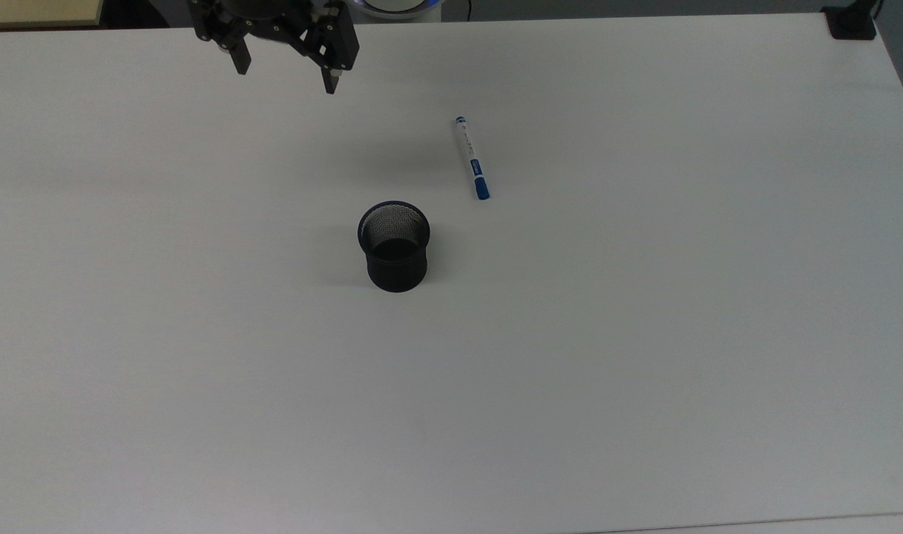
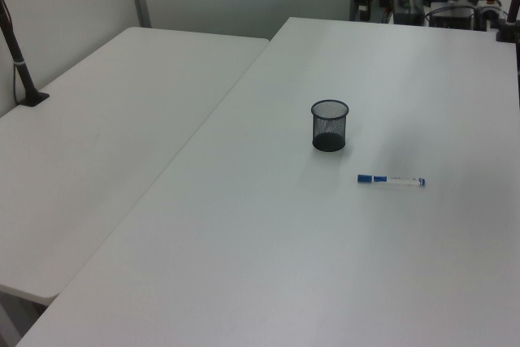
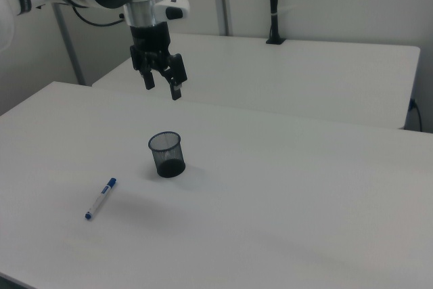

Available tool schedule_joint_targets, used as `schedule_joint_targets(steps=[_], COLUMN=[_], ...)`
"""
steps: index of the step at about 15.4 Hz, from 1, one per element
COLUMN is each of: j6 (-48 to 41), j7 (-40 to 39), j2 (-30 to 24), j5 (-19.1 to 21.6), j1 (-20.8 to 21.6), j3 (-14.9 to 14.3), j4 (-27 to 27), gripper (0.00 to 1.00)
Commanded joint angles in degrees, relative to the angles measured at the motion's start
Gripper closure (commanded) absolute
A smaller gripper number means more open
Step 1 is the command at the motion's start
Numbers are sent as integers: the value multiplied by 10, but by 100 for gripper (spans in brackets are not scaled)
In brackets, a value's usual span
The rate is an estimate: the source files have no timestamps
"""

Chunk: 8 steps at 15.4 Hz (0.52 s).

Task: Remove the marker

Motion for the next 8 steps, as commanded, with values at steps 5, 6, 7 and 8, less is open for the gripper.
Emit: schedule_joint_targets(steps=[5,6,7,8], j6=[12,10,8,8], j7=[41,41,41,41], j2=[-15,-16,-18,-22], j5=[10,10,11,12], j1=[-8,-10,-16,-20], j3=[1,1,1,1], j4=[-13,-12,-12,-12], gripper=[0,0,0,0])
